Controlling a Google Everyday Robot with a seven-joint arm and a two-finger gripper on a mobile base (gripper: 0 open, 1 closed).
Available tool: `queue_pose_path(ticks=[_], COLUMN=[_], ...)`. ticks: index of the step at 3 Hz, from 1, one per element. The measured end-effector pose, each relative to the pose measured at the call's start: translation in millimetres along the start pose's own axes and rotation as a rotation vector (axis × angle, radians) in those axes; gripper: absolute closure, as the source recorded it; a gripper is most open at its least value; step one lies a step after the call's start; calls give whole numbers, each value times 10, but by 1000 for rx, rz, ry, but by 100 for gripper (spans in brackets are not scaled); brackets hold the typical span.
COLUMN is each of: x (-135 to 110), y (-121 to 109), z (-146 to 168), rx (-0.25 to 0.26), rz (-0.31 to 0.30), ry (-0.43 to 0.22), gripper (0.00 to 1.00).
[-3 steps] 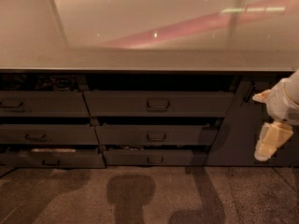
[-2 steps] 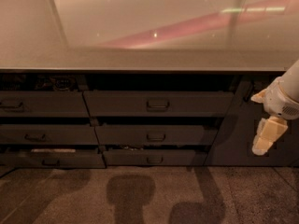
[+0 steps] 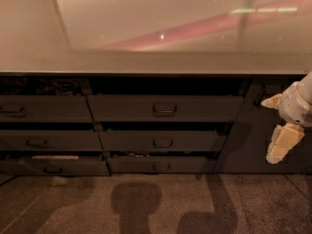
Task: Open top drawer
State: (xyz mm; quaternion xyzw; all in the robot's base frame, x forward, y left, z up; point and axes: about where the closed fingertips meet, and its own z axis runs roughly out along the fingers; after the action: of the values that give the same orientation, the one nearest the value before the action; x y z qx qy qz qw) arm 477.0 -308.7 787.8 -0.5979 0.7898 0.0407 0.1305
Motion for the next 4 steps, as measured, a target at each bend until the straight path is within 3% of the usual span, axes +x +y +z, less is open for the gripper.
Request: queue_pose_path(ticks=[1, 2, 3, 4], x=[115, 102, 77, 72], y=[75, 75, 53, 215], z=[4, -59, -76, -116], rx=[-76, -124, -120, -13], rz=[-58, -170, -193, -260], ry=[-194, -372, -388, -361], gripper=[0, 0, 0, 0])
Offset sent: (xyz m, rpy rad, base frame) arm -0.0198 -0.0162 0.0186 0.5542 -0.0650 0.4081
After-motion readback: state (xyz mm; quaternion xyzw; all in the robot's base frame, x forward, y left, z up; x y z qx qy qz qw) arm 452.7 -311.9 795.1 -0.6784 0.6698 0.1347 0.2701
